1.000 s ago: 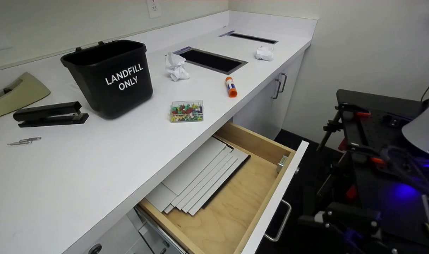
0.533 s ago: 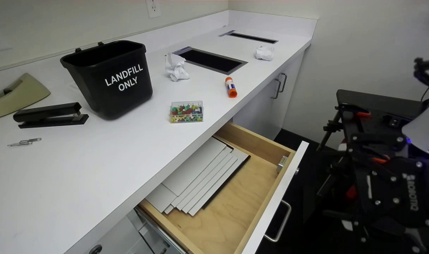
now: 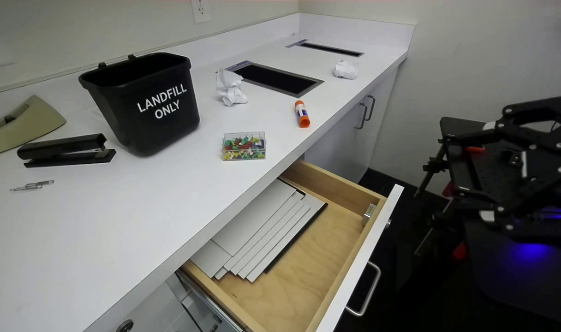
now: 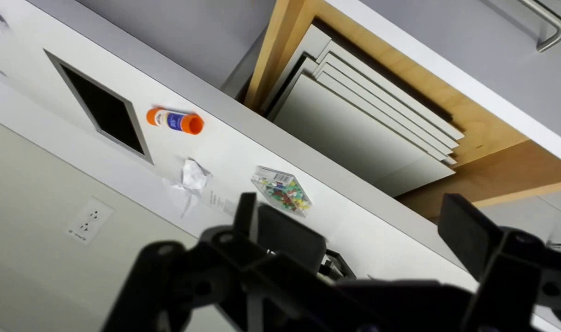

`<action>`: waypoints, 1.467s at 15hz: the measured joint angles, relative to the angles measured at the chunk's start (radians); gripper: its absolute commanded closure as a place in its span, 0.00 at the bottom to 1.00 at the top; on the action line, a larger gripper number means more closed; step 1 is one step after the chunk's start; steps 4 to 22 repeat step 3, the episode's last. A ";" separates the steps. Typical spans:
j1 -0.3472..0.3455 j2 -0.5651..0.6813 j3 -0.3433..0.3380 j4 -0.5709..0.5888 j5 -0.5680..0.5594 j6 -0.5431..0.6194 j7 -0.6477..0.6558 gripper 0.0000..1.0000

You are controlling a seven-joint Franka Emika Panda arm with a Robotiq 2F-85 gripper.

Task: Open the first drawer from the right

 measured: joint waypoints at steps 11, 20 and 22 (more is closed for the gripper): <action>0.014 -0.095 -0.010 -0.048 0.028 0.017 -0.008 0.00; 0.014 -0.095 -0.010 -0.048 0.028 0.017 -0.008 0.00; 0.014 -0.095 -0.010 -0.048 0.028 0.017 -0.008 0.00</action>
